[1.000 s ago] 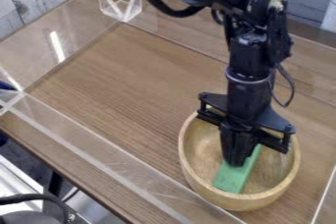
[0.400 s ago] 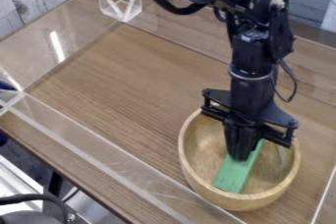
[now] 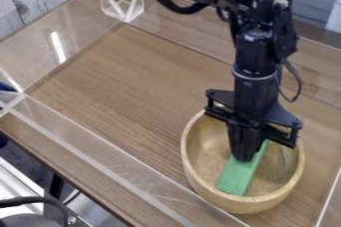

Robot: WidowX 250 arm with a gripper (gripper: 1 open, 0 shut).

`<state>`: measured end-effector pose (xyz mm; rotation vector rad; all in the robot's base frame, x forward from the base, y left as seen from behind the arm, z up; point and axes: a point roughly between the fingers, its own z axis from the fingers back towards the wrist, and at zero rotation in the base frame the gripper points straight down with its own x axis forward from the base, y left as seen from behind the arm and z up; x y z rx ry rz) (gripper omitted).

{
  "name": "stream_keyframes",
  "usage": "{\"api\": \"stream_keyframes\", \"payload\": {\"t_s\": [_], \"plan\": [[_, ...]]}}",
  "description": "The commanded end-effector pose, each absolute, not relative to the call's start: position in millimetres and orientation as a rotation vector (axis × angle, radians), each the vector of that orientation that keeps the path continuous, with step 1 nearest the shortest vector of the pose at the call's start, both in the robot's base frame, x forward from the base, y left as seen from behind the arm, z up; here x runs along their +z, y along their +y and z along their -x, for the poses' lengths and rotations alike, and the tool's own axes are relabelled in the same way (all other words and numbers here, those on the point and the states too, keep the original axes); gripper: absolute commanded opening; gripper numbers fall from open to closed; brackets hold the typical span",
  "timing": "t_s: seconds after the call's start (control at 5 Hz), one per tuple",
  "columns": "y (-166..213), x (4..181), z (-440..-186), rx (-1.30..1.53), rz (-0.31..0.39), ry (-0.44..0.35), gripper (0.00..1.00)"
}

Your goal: Remove the green block from inside the brown bowl and put it on the table

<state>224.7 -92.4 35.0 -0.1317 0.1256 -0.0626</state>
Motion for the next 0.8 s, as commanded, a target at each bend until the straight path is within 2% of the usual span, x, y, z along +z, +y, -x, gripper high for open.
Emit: {"api": "stream_keyframes", "payload": {"t_s": [0.0,0.4,0.6], "plan": [[-93,9.8,-219,-0.08,0.112,0.175,0.0],[-93,1.8,-217,-0.082,0.109,0.194,0.0],[-91,16.0,-218,-0.089,0.115,0.175,0.0]]}}
